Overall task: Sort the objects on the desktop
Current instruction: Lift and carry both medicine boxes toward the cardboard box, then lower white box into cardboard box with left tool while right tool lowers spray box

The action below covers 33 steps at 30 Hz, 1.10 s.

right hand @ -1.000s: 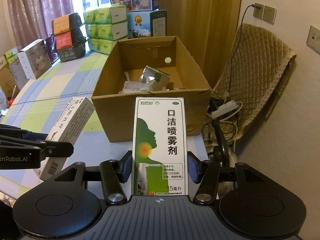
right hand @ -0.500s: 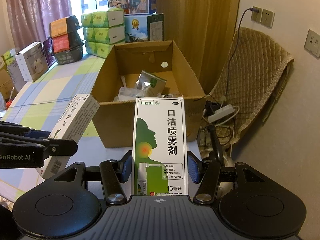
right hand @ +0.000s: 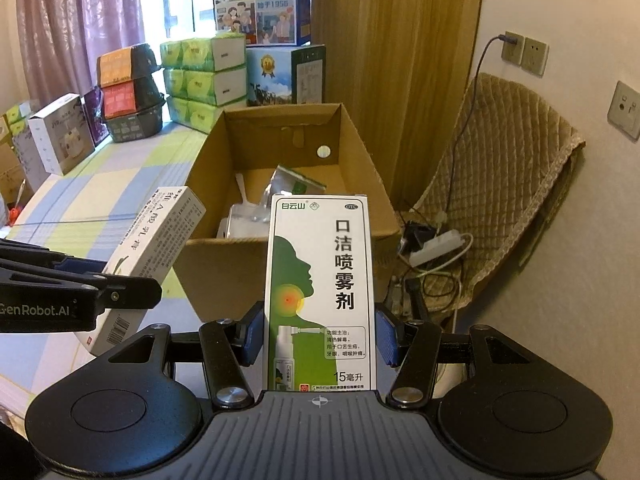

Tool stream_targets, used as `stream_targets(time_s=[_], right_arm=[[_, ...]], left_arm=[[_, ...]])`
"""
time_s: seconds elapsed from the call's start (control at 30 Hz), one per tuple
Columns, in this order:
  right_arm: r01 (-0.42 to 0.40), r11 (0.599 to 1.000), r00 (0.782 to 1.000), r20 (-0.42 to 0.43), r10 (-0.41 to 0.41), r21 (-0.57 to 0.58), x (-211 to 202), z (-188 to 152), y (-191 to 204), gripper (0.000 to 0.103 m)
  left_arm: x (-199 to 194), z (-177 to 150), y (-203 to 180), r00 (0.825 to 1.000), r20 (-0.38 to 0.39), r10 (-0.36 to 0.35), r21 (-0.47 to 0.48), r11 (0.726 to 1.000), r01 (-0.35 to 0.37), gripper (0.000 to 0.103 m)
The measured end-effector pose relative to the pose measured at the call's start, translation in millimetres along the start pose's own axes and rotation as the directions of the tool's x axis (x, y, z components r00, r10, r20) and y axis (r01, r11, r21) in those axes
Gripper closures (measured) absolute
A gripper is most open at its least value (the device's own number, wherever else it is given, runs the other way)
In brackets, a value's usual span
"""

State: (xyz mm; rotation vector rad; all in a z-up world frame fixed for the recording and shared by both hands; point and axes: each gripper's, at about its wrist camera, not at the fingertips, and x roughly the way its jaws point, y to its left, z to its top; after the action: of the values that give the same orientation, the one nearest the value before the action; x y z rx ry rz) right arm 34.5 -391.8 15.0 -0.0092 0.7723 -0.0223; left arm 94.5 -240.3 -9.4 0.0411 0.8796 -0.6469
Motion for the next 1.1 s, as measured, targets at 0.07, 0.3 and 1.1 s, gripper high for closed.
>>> stream_targets(time_s=[0.07, 0.3, 1.1], right_arm=[[0.000, 1.000, 1.000, 0.003, 0.000, -0.004, 1, 3, 0, 0.051], [0.003, 1.000, 1.000, 0.013, -0.002, -0.017, 8, 14, -2, 0.051], [0.000, 0.998, 1.000, 0.014, 0.001, -0.061, 46, 52, -10, 0.051]], left_arm=[[1, 2, 0, 1.000, 0.003, 0.000, -0.004, 1.000, 0.000, 0.070], [5, 13, 2, 1.000, 0.015, 0.004, -0.013, 1.000, -0.004, 0.071], [35, 53, 19, 1.000, 0.023, 0.008, -0.076, 0.997, -0.006, 0.070]])
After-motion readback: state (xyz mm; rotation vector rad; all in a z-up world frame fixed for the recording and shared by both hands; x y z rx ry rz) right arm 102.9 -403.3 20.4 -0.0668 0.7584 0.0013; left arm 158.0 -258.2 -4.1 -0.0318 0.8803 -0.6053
